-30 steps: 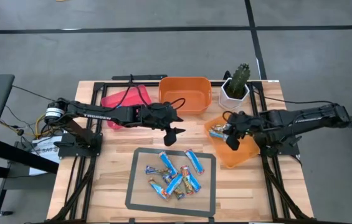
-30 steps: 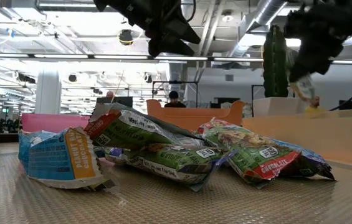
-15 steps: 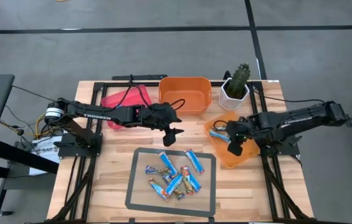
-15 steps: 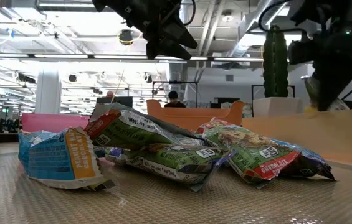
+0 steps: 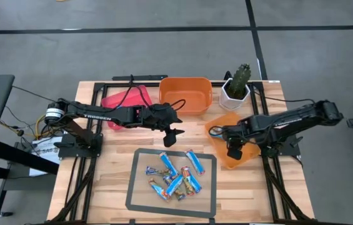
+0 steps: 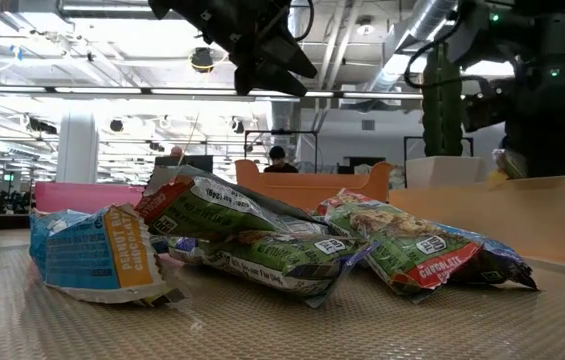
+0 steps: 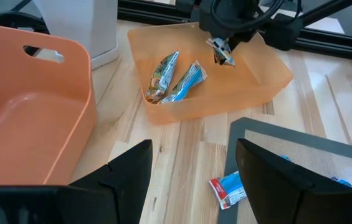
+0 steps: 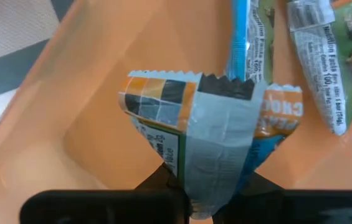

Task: Pick and place Granola Bars by type
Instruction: Put the orange granola bar into the light orange bin

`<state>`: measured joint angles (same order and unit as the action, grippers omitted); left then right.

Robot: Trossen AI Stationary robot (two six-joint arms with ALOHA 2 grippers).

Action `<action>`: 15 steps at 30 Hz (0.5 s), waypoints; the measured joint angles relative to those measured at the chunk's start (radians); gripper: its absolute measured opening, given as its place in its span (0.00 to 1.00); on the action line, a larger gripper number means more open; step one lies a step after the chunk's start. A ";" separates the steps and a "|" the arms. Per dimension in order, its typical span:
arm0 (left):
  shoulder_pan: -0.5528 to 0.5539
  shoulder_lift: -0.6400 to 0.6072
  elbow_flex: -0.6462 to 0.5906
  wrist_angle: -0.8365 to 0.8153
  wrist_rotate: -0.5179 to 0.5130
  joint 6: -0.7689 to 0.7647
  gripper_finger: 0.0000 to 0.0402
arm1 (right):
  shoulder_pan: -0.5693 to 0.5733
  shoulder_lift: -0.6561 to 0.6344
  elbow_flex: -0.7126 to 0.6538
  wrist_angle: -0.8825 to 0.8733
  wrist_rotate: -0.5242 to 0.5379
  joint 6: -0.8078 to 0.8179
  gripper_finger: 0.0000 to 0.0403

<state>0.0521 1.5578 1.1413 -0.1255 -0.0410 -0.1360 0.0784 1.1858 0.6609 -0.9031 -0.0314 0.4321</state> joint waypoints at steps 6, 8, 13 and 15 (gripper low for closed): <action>0.000 0.000 0.000 0.000 0.000 0.000 0.56 | 0.000 0.013 0.000 0.054 -0.076 -0.049 0.08; 0.000 0.000 0.000 0.000 0.000 0.000 0.56 | 0.000 0.011 0.000 0.066 -0.078 -0.050 0.09; 0.000 0.000 0.000 0.000 0.000 -0.001 0.56 | 0.000 0.012 0.000 0.073 -0.075 -0.050 0.16; 0.000 0.000 0.000 0.000 0.000 -0.001 0.56 | 0.000 0.013 0.000 0.074 -0.075 -0.049 0.19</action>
<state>0.0521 1.5578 1.1412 -0.1254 -0.0410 -0.1368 0.0784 1.1987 0.6609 -0.8291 -0.1062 0.3829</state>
